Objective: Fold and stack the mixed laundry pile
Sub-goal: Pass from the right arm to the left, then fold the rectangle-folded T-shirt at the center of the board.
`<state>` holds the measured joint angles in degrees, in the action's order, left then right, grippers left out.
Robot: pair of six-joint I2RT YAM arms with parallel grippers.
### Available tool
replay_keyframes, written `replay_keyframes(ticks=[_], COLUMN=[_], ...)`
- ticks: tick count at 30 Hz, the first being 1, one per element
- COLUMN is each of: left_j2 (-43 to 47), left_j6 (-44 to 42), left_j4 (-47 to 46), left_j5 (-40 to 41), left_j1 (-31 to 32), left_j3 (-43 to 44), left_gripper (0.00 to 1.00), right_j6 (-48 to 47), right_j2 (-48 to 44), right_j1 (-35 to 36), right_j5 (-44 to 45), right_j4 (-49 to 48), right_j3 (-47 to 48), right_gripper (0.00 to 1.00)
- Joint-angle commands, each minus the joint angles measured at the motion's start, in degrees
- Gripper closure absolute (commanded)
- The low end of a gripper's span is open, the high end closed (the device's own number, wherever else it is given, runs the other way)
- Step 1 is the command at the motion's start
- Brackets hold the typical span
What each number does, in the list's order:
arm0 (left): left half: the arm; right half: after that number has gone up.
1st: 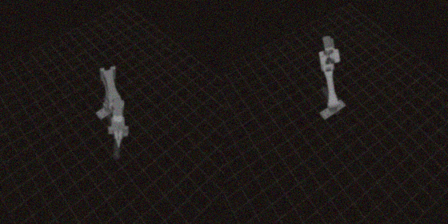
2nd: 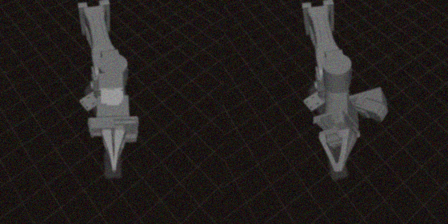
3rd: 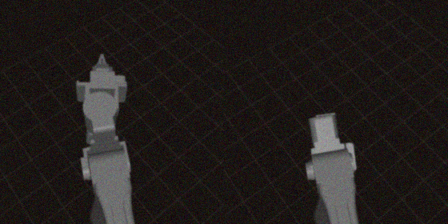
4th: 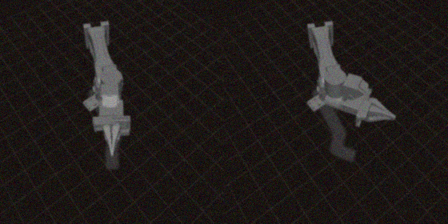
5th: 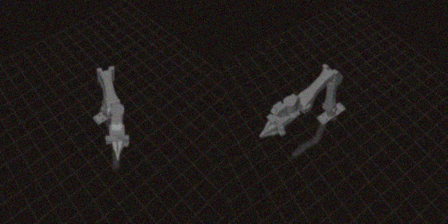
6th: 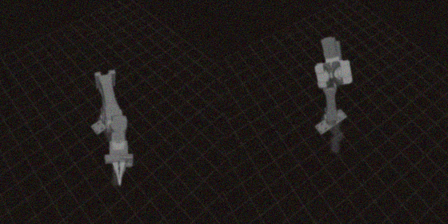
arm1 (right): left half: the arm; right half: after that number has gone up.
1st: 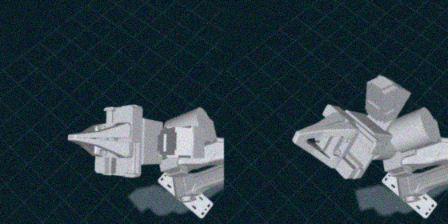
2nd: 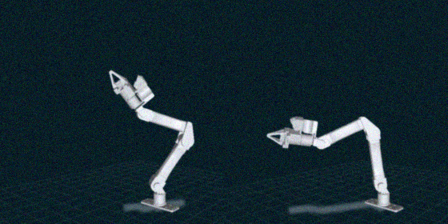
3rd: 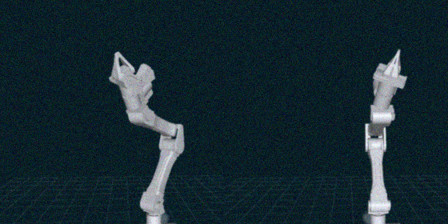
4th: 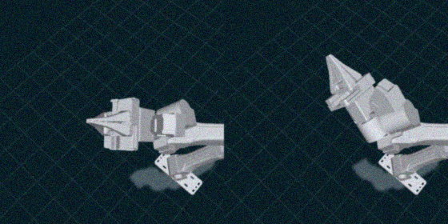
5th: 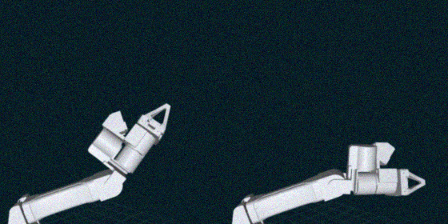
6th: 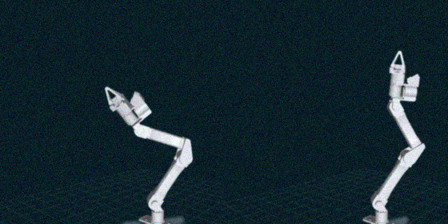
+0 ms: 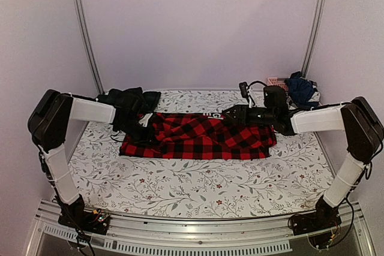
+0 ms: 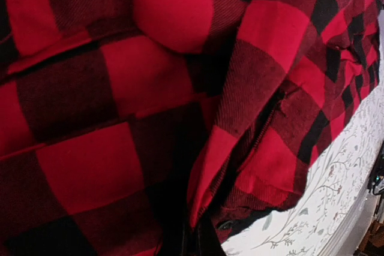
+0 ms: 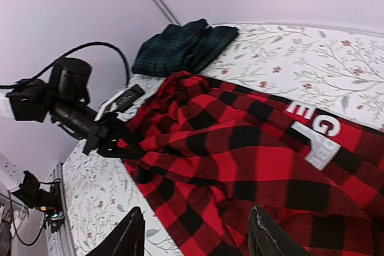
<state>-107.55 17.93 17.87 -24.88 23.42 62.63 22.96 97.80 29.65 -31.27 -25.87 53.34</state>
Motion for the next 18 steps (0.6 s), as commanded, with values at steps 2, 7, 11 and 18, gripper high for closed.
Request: replay_keyframes(ticks=[2, 7, 11, 18], left_j2=[2.8, 3.5, 1.9, 1.3], left_j6=[-3.2, 0.4, 0.8, 2.1], left_j4=[6.5, 1.1, 3.1, 7.7], left_j5=[0.7, -12.7, -15.1, -16.7], left_j1=[-3.7, -4.5, -4.6, -6.6], left_j3=[2.9, 4.5, 8.4, 15.1], left_gripper=[1.0, 1.0, 1.0, 1.0], right_j6=[-15.4, -24.6, -29.3, -34.0], right_j2=[0.6, 4.6, 7.6, 8.7], right_j1=[-1.2, -1.3, -1.3, -2.1], right_j5=[15.4, 20.4, 20.2, 22.1], right_j4=[16.1, 16.7, 17.3, 20.7], right_j3=[1.6, 3.9, 6.0, 7.2], right_gripper=[0.37, 0.35, 0.35, 0.32])
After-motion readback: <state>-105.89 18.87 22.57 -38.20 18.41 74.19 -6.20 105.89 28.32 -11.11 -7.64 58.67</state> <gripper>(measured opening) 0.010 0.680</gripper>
